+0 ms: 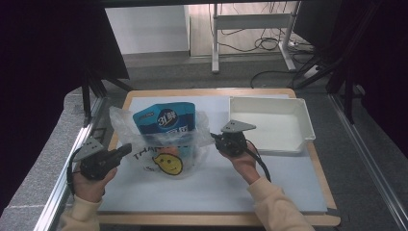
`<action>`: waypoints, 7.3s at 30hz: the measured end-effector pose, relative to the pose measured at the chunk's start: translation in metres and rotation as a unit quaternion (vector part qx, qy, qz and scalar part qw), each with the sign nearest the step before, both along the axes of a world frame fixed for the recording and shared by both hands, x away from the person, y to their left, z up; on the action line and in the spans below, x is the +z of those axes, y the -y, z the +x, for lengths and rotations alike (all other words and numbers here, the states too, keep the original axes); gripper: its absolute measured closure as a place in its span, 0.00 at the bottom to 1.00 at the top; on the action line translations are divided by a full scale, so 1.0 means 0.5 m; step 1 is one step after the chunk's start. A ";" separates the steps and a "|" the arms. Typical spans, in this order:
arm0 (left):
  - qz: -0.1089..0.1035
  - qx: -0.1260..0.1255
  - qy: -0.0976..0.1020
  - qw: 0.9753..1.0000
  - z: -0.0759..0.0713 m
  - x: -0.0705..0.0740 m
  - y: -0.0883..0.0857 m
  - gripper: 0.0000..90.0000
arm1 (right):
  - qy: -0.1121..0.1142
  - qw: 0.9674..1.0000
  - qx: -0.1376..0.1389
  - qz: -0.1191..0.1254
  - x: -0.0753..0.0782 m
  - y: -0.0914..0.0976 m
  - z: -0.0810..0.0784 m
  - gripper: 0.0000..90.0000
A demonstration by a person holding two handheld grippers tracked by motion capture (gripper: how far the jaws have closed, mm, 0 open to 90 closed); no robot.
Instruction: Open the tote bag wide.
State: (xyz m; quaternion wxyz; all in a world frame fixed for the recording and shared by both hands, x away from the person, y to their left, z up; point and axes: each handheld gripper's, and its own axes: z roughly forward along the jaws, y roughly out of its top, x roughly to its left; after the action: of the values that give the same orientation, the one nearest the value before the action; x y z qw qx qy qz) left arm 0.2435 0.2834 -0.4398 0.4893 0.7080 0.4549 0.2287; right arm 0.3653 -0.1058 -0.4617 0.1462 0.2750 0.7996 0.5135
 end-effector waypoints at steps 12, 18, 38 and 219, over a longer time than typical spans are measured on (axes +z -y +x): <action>0.004 0.002 -0.018 1.000 0.009 -0.033 0.000 1.00 | -0.012 1.000 0.000 -0.008 -0.018 -0.001 -0.001 0.99; 0.008 -0.001 -0.026 1.000 0.013 -0.045 0.005 1.00 | -0.020 1.000 0.000 -0.009 -0.027 0.002 0.000 0.99; 0.015 -0.004 -0.045 0.999 0.023 -0.078 0.004 1.00 | -0.036 0.999 -0.001 -0.030 -0.054 -0.002 -0.004 0.99; 0.053 -0.024 -0.155 0.986 0.050 -0.222 0.035 0.98 | -0.083 0.989 -0.094 -0.078 -0.060 -0.060 0.074 0.96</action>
State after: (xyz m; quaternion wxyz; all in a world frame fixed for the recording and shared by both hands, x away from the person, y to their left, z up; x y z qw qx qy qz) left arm 0.2683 0.2661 -0.5509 0.3802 0.7707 0.4950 0.1279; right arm 0.4023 -0.0758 -0.4918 0.1481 0.3781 0.8170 0.4094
